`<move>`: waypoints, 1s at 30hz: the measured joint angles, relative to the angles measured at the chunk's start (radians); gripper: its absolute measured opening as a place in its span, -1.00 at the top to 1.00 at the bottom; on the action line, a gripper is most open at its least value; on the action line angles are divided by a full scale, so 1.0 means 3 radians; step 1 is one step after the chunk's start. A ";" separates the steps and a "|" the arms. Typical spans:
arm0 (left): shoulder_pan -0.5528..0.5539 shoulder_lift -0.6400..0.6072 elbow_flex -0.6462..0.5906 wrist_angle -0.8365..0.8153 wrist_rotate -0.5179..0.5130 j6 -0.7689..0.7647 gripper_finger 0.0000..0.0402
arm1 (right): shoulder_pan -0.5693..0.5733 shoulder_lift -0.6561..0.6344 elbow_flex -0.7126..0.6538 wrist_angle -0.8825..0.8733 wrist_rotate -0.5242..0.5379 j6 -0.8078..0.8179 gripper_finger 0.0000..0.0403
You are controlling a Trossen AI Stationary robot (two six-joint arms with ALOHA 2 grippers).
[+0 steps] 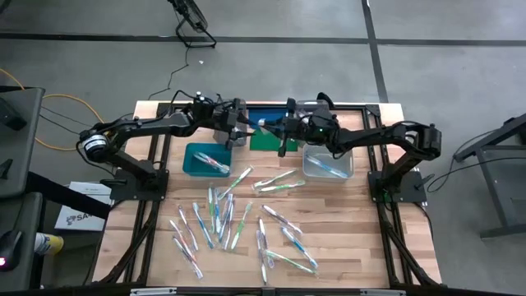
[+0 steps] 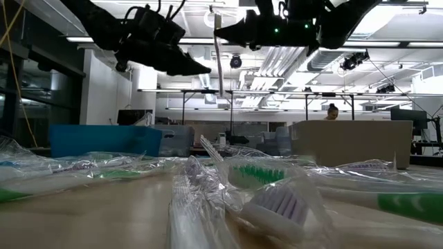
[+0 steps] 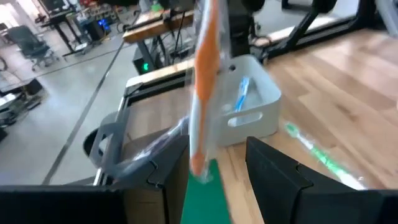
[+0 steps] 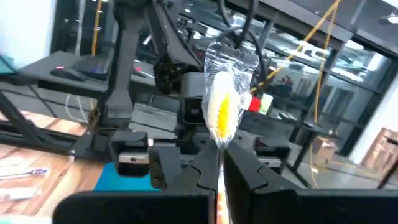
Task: Pick & Place Toothbrushes
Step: Put the orange toothbrush into the blue bin
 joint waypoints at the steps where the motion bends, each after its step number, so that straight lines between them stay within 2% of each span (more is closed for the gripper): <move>1: 0.0000 0.0000 0.0000 0.0040 0.0005 -0.0034 0.24 | 0.0007 0.0000 0.0000 0.0039 -0.0032 -0.0014 0.98; 9: -0.0165 -0.0001 0.0001 0.0239 0.0008 -0.0069 0.24 | 0.0013 0.0071 0.0004 0.0308 -0.0222 0.0039 0.98; 13: -0.0229 -0.0001 0.0001 0.0256 -0.0021 -0.0069 0.24 | 0.0054 0.0122 0.0005 0.0423 -0.0139 0.0038 0.98; 17: -0.0273 -0.0001 0.0003 0.0279 -0.0023 -0.0067 0.24 | 0.0077 0.0125 0.0011 0.0469 -0.0271 0.0124 0.98; 30: -0.0312 -0.0001 0.0003 0.0378 -0.0050 -0.0062 0.25 | 0.0203 0.0125 0.0013 0.0515 -0.0174 0.0060 0.98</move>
